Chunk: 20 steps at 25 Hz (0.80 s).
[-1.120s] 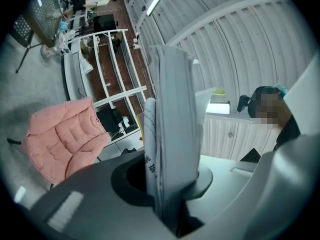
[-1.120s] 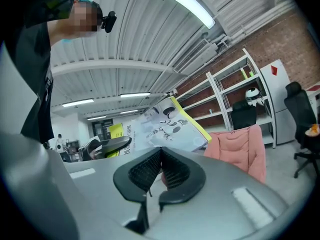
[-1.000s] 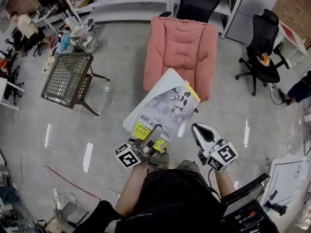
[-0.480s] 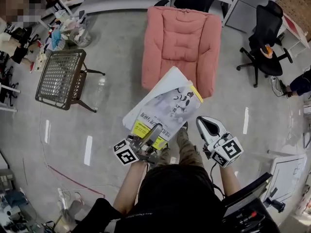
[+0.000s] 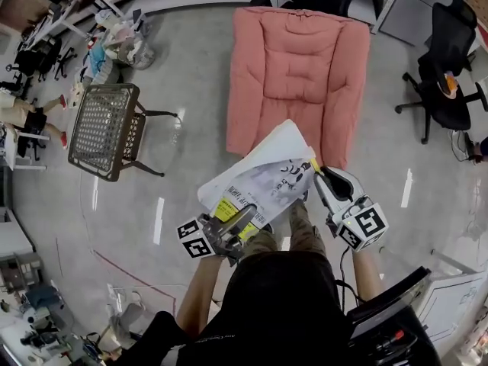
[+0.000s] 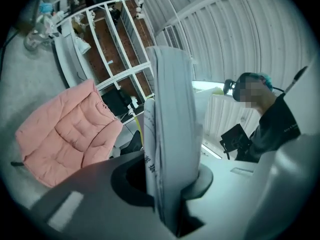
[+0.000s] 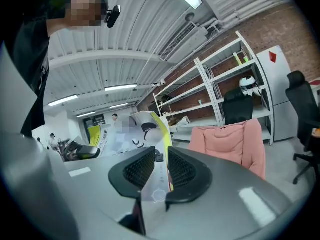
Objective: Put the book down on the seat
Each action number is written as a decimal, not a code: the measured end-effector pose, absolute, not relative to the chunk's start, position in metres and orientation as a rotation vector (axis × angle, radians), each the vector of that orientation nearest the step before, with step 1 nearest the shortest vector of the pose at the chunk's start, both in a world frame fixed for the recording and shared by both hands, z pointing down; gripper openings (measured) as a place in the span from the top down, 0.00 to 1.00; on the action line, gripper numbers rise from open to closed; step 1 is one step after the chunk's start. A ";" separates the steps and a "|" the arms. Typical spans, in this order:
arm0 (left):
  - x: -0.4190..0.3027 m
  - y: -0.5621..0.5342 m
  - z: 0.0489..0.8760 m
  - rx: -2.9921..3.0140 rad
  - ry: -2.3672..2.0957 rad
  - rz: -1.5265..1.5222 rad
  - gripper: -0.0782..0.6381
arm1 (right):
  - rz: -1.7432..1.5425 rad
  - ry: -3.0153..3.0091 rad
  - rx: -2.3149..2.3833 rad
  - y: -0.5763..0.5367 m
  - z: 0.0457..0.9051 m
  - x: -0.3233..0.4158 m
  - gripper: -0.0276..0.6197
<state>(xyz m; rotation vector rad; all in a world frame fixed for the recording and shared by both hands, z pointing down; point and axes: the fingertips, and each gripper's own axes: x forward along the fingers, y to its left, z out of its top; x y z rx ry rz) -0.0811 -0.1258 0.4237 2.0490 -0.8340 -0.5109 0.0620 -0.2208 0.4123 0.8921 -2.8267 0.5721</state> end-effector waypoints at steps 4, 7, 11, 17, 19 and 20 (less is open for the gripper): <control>-0.068 -0.170 0.431 2.108 -0.809 -0.448 0.79 | 0.589 -2.857 0.720 -0.274 0.428 0.066 0.69; -0.062 -0.190 0.442 2.096 -0.701 -0.474 0.79 | 0.626 -2.865 0.524 -0.292 0.447 0.061 0.53; -0.080 -0.225 0.463 2.084 -0.571 -0.506 0.79 | 0.792 -2.902 0.421 -0.316 0.467 0.047 0.53; -0.108 -0.277 0.500 2.033 -0.470 -0.405 0.78 | 1.034 -2.854 0.586 -0.346 0.500 0.034 0.64; -0.125 -0.301 0.534 2.049 -0.519 -0.285 0.78 | 1.102 -2.821 0.659 -0.357 0.531 0.026 0.66; -0.132 -0.314 0.556 2.053 -0.560 -0.224 0.78 | 1.136 -2.801 0.697 -0.362 0.551 0.024 0.67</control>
